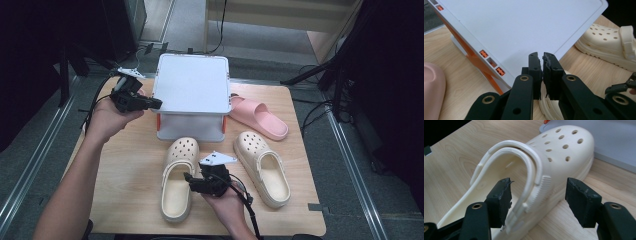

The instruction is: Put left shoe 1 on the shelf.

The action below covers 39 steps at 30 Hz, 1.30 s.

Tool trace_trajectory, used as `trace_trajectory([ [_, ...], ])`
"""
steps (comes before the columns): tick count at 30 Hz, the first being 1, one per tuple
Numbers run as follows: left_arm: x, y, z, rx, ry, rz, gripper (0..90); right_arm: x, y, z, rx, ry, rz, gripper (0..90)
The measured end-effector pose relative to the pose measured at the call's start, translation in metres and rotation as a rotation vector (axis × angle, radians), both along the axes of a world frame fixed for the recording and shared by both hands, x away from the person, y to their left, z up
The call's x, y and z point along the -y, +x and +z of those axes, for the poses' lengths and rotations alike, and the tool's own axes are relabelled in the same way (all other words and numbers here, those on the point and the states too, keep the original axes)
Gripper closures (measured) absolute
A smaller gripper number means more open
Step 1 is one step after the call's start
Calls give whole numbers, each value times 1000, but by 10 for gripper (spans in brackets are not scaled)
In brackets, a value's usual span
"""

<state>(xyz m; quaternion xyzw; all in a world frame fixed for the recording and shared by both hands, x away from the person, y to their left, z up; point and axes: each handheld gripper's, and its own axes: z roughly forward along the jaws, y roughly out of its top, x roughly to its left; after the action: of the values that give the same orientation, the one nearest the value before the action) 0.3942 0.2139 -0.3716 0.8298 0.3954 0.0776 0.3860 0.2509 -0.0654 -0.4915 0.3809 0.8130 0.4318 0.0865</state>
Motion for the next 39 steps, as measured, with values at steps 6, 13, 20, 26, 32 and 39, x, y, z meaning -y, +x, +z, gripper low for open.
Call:
trace_trajectory([
  [6,-3,6,-4,3,-14,9,856,-13,-1,-10,-4,-33,-29,433],
  [13,-3,5,-5,10,-13,3,850,-17,3,-13,-14,-71,-65,486],
  [20,-2,3,-5,16,-6,11,848,-16,6,-9,-18,-99,-59,636],
  [26,-2,3,-6,23,-15,15,855,-7,22,-5,-41,-57,-83,778],
  [32,-2,2,-6,22,-14,17,858,-12,31,9,-15,-73,-74,783],
  [39,-2,2,-6,24,-9,18,858,-15,53,23,25,-68,-106,783],
])
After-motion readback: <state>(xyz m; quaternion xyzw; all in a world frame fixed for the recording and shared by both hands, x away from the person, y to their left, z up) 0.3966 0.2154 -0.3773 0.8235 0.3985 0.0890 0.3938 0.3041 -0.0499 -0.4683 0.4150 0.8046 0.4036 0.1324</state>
